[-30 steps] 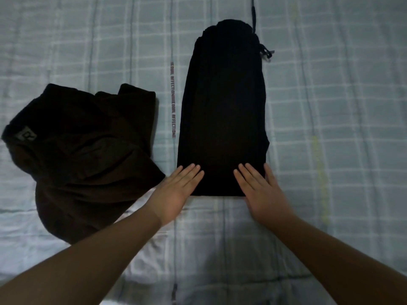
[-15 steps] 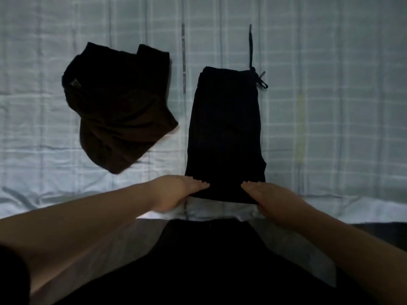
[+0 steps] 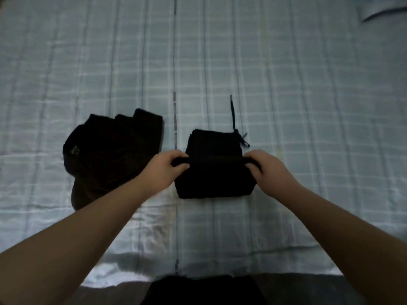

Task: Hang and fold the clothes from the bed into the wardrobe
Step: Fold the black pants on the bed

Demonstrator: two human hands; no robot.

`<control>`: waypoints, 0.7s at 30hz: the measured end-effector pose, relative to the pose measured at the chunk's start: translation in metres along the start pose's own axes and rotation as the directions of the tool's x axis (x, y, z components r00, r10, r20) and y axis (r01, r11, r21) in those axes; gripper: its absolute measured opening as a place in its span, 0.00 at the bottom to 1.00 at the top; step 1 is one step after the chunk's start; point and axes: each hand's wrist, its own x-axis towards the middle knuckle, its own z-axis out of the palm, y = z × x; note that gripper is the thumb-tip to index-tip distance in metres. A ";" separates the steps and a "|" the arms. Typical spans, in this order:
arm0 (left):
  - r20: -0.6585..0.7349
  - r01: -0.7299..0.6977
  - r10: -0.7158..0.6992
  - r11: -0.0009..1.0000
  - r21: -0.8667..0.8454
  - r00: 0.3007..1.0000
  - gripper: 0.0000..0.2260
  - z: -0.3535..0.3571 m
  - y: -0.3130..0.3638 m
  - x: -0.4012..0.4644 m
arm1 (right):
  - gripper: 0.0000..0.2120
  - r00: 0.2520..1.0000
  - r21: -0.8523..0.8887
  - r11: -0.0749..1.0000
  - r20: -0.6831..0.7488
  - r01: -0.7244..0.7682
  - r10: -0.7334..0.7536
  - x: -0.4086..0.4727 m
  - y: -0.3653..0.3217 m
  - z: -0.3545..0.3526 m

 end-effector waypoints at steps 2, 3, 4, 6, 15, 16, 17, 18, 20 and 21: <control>-0.098 0.053 -0.060 0.996 -0.076 0.993 0.08 -0.001 0.006 0.035 | 0.10 0.988 0.081 0.991 -0.101 -0.105 0.113 0.035 0.008 0.006; -0.136 0.092 -0.108 0.988 -0.121 0.985 0.10 0.001 0.007 0.053 | 0.10 0.971 0.140 0.974 -0.138 -0.177 0.196 0.050 0.012 0.011; -0.159 0.135 -0.160 0.978 -0.157 0.974 0.11 0.005 0.005 0.071 | 0.10 0.947 0.206 0.947 -0.155 -0.248 0.282 0.065 0.017 0.017; -0.184 0.195 -0.225 0.967 -0.166 0.957 0.13 0.019 -0.003 0.104 | 0.10 0.897 0.302 0.883 -0.148 -0.360 0.416 0.091 0.028 0.030; -0.269 -0.117 0.317 0.816 0.566 0.910 0.27 0.082 -0.040 0.117 | 0.25 0.920 -0.206 0.966 -0.388 -0.154 0.064 0.103 0.053 0.095; -0.179 -0.187 0.372 0.759 0.624 0.911 0.27 0.089 -0.046 0.115 | 0.26 0.945 -0.314 0.946 -0.326 -0.076 -0.033 0.099 0.051 0.103; -0.112 -0.211 0.371 0.724 0.657 0.922 0.27 0.096 -0.053 0.115 | 0.26 0.964 -0.375 0.926 -0.259 -0.038 -0.065 0.096 0.050 0.110; -0.075 -0.196 0.332 0.709 0.677 0.940 0.27 0.101 -0.061 0.114 | 0.27 0.974 -0.398 0.916 -0.220 -0.045 -0.048 0.096 0.051 0.116; -0.067 -0.122 0.232 0.707 0.696 0.970 0.28 0.109 -0.076 0.115 | 0.28 0.980 -0.407 0.904 -0.194 -0.127 0.050 0.099 0.058 0.125; -0.072 -0.091 0.195 0.715 0.693 0.978 0.28 0.111 -0.082 0.116 | 0.28 0.980 -0.404 0.901 -0.177 -0.156 0.090 0.102 0.062 0.128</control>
